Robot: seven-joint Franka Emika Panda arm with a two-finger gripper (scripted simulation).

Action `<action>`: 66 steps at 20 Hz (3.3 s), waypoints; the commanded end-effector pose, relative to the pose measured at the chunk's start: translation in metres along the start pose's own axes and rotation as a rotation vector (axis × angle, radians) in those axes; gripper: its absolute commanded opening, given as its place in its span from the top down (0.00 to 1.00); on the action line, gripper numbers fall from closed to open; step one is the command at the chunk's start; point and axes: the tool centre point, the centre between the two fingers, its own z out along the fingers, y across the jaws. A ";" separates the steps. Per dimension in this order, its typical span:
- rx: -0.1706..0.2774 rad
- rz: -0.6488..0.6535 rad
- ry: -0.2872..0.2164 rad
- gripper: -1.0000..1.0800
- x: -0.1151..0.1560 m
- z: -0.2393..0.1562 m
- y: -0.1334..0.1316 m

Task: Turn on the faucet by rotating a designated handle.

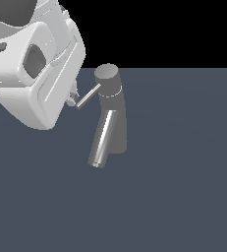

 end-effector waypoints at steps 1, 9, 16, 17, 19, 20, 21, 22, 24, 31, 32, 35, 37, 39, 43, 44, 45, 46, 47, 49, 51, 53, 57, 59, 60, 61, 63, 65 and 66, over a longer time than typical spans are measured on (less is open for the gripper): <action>-0.014 0.022 0.019 1.00 0.018 0.004 0.010; -0.002 0.006 0.005 1.00 0.021 0.001 0.006; -0.005 0.010 0.009 1.00 0.040 0.001 0.009; -0.005 0.011 0.009 1.00 0.043 0.001 0.009; -0.006 0.012 0.010 1.00 0.048 0.001 0.010; -0.007 0.013 0.011 1.00 0.050 0.001 0.010; -0.007 0.013 0.011 1.00 0.053 0.001 0.011; -0.008 0.014 0.012 1.00 0.056 0.002 0.011; -0.009 0.015 0.013 1.00 0.061 0.002 0.012; -0.012 0.019 0.016 1.00 0.078 0.002 0.015; -0.012 0.019 0.017 1.00 0.081 0.002 0.015; -0.013 0.021 0.018 1.00 0.088 0.002 0.016; -0.014 0.022 0.019 1.00 0.091 0.002 0.017; 0.003 -0.009 0.000 1.00 0.077 -0.001 0.009; 0.000 -0.005 0.003 1.00 0.086 -0.001 0.004; 0.000 -0.004 0.004 1.00 0.089 -0.001 0.002; -0.001 -0.003 0.004 1.00 0.091 0.000 0.001; -0.001 -0.002 0.005 1.00 0.094 0.000 -0.001; -0.002 -0.001 0.006 1.00 0.097 0.000 -0.002; -0.003 0.002 0.007 1.00 0.102 0.000 -0.005; -0.004 0.004 0.008 1.00 0.107 0.000 -0.008; -0.006 0.006 0.010 1.00 0.112 0.000 -0.011; -0.008 0.011 0.013 1.00 0.123 0.001 -0.017; -0.009 0.013 0.014 1.00 0.128 0.001 -0.020; -0.010 0.014 0.015 1.00 0.131 0.001 -0.022; -0.011 0.016 0.016 1.00 0.134 0.001 -0.023; -0.012 0.018 0.017 1.00 0.140 0.002 -0.026; -0.013 0.021 0.018 1.00 0.145 0.002 -0.030; -0.013 0.021 0.018 1.00 0.145 0.002 -0.030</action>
